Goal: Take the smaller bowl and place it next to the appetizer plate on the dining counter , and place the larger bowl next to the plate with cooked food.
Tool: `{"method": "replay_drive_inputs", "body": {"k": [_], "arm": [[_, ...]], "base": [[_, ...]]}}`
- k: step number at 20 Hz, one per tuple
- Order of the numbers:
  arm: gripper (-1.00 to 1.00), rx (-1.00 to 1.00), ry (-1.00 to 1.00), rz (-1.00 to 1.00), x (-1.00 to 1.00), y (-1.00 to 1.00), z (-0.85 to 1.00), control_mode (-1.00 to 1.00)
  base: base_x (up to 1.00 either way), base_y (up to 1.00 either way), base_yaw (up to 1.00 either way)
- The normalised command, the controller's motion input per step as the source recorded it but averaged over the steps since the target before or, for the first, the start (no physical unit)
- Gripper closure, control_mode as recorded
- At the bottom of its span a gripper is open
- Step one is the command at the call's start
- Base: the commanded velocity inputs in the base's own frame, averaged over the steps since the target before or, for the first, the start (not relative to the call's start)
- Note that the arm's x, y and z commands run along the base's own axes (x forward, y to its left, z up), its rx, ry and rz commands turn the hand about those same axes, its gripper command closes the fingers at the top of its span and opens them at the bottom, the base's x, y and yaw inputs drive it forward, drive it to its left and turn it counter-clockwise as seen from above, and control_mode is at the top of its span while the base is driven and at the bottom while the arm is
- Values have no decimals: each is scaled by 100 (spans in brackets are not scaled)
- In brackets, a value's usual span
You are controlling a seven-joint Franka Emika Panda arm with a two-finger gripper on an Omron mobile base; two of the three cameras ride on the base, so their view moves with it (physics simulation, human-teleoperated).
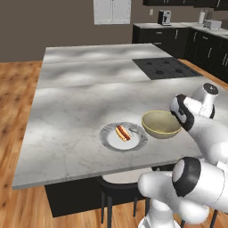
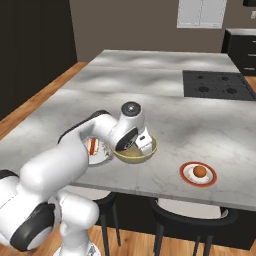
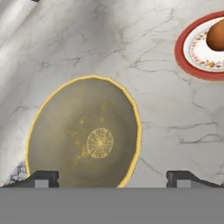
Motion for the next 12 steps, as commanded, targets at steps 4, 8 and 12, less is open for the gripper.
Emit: {"method": "replay_drive_inputs", "body": {"k": [4,8,12], "arm": [[-100,-5,2,4,-74,41,57,-100],[-100,-11,-4,4,-88,62,62,-100],[-100,-15,-14,3,-69,67,93,-100]], "base": [[0,0,0],[0,0,0],[0,0,0]]}}
